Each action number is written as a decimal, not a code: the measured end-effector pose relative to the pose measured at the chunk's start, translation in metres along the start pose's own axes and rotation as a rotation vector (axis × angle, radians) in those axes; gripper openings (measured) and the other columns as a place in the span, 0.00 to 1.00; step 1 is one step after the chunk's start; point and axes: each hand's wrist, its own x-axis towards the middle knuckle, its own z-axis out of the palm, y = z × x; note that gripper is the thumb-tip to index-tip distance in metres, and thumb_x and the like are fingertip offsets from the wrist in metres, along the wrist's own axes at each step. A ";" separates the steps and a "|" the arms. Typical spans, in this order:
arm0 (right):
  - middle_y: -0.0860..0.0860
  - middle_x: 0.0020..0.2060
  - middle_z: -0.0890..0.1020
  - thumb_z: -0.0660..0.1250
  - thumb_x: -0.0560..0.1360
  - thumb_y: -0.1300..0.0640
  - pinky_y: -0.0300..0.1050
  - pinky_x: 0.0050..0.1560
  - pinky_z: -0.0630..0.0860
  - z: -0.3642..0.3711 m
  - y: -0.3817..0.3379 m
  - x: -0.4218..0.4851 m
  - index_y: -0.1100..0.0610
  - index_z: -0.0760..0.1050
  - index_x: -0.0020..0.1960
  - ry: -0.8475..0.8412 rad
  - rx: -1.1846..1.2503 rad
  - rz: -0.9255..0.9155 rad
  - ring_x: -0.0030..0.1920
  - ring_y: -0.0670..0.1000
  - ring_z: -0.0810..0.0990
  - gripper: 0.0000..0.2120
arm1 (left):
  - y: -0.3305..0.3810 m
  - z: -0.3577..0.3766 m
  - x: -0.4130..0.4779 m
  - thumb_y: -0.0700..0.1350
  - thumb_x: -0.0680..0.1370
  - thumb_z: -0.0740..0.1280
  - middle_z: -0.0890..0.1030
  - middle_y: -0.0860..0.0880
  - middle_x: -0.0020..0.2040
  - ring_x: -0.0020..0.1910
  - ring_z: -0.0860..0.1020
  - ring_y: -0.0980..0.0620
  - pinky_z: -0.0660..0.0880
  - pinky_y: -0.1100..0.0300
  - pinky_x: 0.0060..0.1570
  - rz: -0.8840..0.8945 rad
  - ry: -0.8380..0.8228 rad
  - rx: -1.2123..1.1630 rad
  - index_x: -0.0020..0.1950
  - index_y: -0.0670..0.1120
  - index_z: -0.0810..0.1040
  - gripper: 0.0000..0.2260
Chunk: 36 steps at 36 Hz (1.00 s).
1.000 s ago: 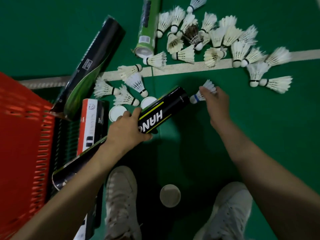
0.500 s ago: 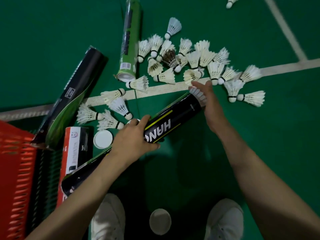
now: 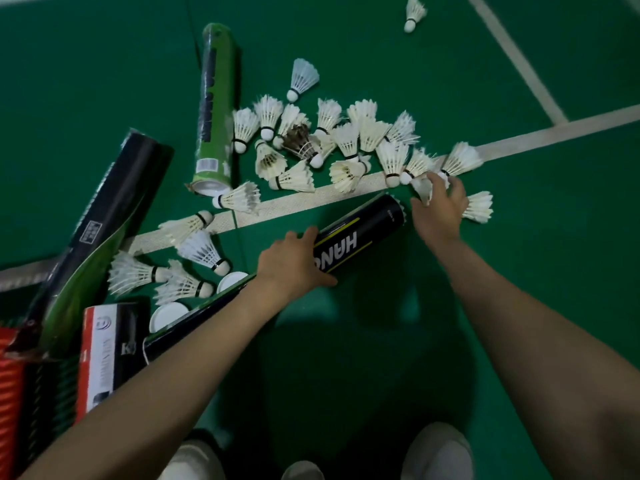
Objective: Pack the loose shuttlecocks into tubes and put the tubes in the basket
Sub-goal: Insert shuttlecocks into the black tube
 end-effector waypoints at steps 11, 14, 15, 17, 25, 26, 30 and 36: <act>0.62 0.70 0.61 0.63 0.72 0.70 0.57 0.64 0.65 -0.012 0.009 0.033 0.58 0.55 0.75 -0.201 -0.444 -0.127 0.68 0.64 0.62 0.34 | -0.007 0.004 0.000 0.64 0.66 0.72 0.72 0.45 0.61 0.59 0.74 0.42 0.73 0.51 0.54 -0.021 -0.030 -0.022 0.72 0.53 0.58 0.41; 0.65 0.64 0.66 0.61 0.73 0.71 0.53 0.62 0.66 -0.005 0.010 0.026 0.65 0.63 0.69 -0.150 -0.524 -0.201 0.64 0.64 0.65 0.24 | -0.010 0.004 -0.004 0.64 0.66 0.72 0.72 0.46 0.61 0.60 0.74 0.42 0.73 0.51 0.53 -0.037 -0.016 -0.036 0.73 0.54 0.57 0.41; 0.65 0.63 0.67 0.60 0.74 0.71 0.52 0.61 0.66 -0.001 0.011 0.024 0.67 0.67 0.65 -0.153 -0.529 -0.237 0.63 0.65 0.65 0.20 | -0.011 0.003 -0.006 0.64 0.66 0.72 0.72 0.46 0.61 0.59 0.74 0.42 0.73 0.52 0.53 -0.044 -0.009 -0.051 0.73 0.54 0.58 0.41; 0.64 0.60 0.69 0.59 0.75 0.71 0.49 0.56 0.68 0.005 0.012 0.021 0.69 0.72 0.59 -0.144 -0.437 -0.244 0.61 0.63 0.68 0.13 | -0.016 0.002 -0.010 0.64 0.66 0.72 0.73 0.46 0.60 0.59 0.74 0.43 0.73 0.53 0.53 -0.058 -0.001 -0.088 0.73 0.54 0.58 0.41; 0.56 0.59 0.68 0.64 0.77 0.58 0.40 0.60 0.62 -0.006 -0.033 -0.024 0.61 0.75 0.47 0.071 0.179 -0.159 0.63 0.55 0.61 0.06 | -0.043 0.004 -0.037 0.63 0.65 0.73 0.73 0.46 0.59 0.57 0.75 0.45 0.72 0.55 0.51 -0.113 0.056 -0.165 0.73 0.54 0.59 0.41; 0.54 0.61 0.66 0.65 0.77 0.58 0.39 0.61 0.63 -0.009 -0.037 -0.032 0.60 0.73 0.45 0.080 0.252 -0.151 0.64 0.53 0.60 0.05 | -0.046 0.005 -0.041 0.63 0.65 0.73 0.74 0.47 0.58 0.57 0.75 0.45 0.73 0.55 0.52 -0.115 0.066 -0.178 0.72 0.54 0.60 0.41; 0.48 0.60 0.70 0.62 0.79 0.57 0.34 0.52 0.66 -0.018 -0.044 -0.052 0.59 0.73 0.56 -0.055 0.434 -0.121 0.58 0.47 0.70 0.09 | -0.049 0.008 -0.057 0.63 0.64 0.73 0.74 0.48 0.58 0.57 0.75 0.46 0.72 0.56 0.50 -0.086 0.093 -0.207 0.72 0.55 0.60 0.41; 0.49 0.37 0.70 0.60 0.79 0.58 0.43 0.37 0.60 -0.024 -0.045 -0.076 0.55 0.66 0.41 -0.313 0.494 -0.122 0.37 0.46 0.67 0.08 | -0.045 0.007 -0.070 0.62 0.64 0.74 0.73 0.49 0.56 0.57 0.74 0.47 0.71 0.57 0.49 -0.004 0.120 -0.219 0.73 0.57 0.60 0.41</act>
